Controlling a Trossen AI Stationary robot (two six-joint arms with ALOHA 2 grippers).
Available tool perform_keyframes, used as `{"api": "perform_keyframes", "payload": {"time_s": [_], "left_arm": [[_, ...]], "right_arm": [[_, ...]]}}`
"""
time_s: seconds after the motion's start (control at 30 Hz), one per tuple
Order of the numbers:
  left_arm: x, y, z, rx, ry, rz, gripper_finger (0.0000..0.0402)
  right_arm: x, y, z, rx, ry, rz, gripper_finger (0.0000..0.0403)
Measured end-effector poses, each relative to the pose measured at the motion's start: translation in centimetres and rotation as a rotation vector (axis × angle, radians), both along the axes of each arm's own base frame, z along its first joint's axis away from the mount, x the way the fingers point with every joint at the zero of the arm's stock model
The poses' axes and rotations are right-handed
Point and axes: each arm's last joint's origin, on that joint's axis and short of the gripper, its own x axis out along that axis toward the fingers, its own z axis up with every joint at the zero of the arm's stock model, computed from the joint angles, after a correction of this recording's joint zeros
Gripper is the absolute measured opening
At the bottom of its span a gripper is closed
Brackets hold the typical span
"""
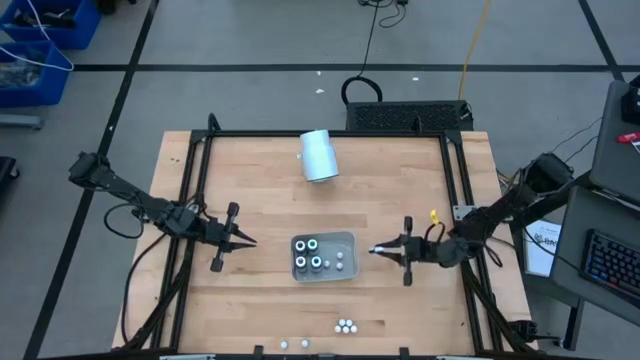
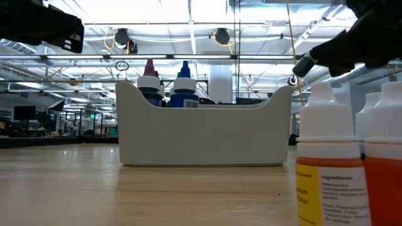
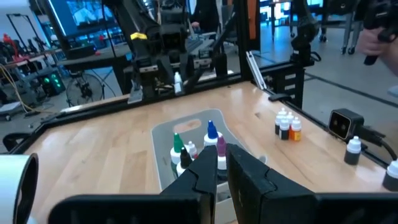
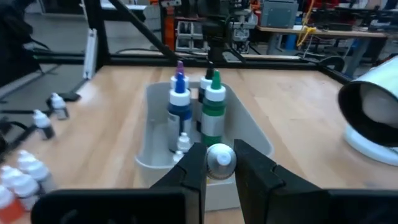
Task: Pick & Place food coloring
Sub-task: Put the small blue food coloring into the gray bin
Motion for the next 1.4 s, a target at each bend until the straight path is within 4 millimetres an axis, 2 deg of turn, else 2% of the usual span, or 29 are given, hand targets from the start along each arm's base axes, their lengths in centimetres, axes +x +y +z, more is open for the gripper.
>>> {"api": "perform_keyframes", "payload": {"time_s": [0.3,0.53,0.63,0.77,0.87,1.17,1.4], "left_arm": [[0.0,0.0,0.0,-0.010,0.001,0.001,0.0042],[0.0,0.0,0.0,-0.032,0.004,0.002,0.0042],[0.0,0.0,0.0,-0.028,0.002,0.016,0.0042],[0.0,0.2,0.0,-0.007,-0.004,0.065,0.0042],[0.0,0.2,0.0,-0.008,-0.004,0.076,0.0042],[0.1,0.2,0.1,0.000,-0.015,0.075,0.0042],[0.1,0.2,0.1,0.006,-0.015,0.075,0.0042]], "right_arm": [[0.5,-2.0,-0.8,0.028,0.018,-0.105,0.0050],[1.5,-1.4,0.9,0.029,-0.042,-0.042,0.0051],[2.8,-0.9,2.5,0.004,-0.021,-0.026,0.0050],[5.3,-0.7,4.6,-0.038,0.116,-0.078,0.0050],[7.2,-0.4,5.4,-0.052,0.192,-0.108,0.0050],[13.3,0.7,3.9,-0.021,0.291,-0.010,0.0050],[16.1,-0.1,2.5,-0.004,0.399,-0.061,0.0050]]}}
